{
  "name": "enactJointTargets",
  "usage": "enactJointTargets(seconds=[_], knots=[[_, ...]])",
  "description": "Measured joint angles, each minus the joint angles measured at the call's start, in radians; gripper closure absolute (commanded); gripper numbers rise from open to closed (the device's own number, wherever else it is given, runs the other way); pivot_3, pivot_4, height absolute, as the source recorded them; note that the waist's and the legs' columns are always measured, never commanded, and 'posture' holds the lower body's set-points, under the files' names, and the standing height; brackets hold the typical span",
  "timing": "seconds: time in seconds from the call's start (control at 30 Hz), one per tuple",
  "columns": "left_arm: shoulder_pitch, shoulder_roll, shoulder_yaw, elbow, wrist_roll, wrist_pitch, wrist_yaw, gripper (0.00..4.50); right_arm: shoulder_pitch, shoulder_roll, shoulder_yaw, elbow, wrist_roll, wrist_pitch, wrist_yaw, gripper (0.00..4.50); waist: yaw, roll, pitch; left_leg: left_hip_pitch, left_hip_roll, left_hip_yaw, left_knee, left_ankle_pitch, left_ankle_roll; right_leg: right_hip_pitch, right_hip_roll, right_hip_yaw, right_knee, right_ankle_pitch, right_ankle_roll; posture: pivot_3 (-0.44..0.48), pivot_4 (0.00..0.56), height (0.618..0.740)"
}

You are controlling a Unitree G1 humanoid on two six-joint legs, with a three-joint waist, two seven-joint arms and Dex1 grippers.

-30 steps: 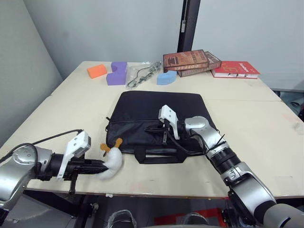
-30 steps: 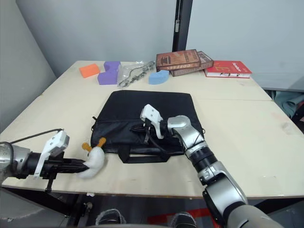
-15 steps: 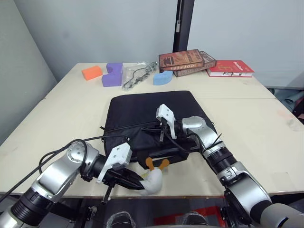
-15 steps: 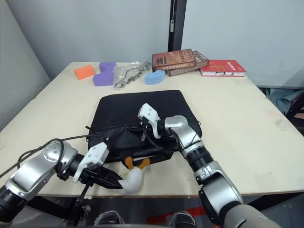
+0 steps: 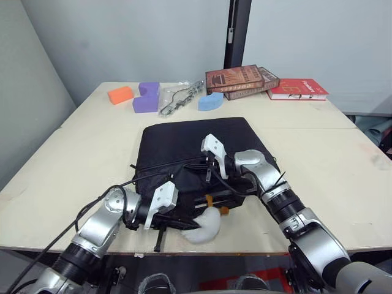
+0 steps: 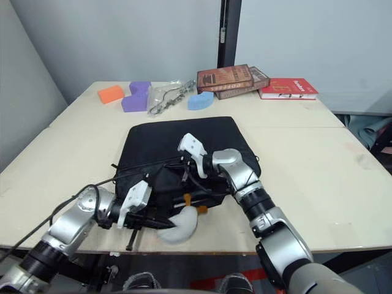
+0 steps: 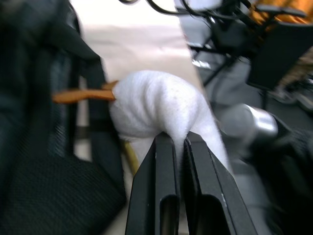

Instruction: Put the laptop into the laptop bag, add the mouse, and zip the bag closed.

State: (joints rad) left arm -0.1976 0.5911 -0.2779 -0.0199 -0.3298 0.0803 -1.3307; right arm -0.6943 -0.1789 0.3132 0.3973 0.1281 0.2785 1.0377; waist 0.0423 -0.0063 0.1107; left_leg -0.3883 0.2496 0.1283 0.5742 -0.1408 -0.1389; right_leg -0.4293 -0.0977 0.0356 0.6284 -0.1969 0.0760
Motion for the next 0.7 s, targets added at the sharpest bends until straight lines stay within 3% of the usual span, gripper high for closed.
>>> enactJointTargets(seconds=[0.33,0.7], knots=[[0.005,-0.002,0.005,0.015,-0.020,-0.027,-0.023,4.43,-0.001,0.000,0.000,0.001,-0.001,0.002,0.000,4.50,0.000,0.000,0.000,0.002,0.000,0.002,-0.002,0.000,0.000,0.000,0.000,0.001,-0.001,0.000,0.000,0.000,0.150,0.734],[0.047,0.137,0.125,-0.223,-0.157,0.224,0.024,0.62,-0.002,0.000,0.001,-0.012,0.000,0.006,0.004,4.50,-0.001,0.001,0.001,0.002,0.000,0.003,-0.009,0.000,0.000,-0.004,0.001,0.002,-0.002,0.000,0.000,0.000,0.150,0.734]])
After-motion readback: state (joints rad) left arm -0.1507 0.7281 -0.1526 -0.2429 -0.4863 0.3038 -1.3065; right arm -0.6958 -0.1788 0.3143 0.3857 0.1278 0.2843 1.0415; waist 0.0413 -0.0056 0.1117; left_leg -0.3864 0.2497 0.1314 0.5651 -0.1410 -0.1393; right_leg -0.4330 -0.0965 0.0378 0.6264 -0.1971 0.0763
